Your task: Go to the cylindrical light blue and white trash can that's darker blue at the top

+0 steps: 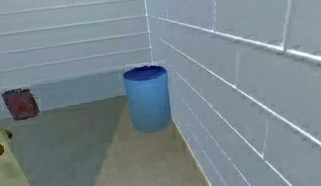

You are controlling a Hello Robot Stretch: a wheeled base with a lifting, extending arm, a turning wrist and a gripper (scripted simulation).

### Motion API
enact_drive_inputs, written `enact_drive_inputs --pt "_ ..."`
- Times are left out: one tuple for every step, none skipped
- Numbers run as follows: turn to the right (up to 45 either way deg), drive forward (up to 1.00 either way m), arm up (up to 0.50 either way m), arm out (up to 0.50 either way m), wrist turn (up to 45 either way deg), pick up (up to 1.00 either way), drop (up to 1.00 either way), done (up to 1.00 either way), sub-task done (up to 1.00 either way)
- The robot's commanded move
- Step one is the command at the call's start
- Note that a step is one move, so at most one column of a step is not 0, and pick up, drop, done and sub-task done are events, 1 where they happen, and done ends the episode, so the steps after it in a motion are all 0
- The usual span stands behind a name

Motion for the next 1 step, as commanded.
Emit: enact_drive_inputs --pt "-3.0 0.00 0.00 0.00 0.0 0.00 0.00 0.00 0.00"
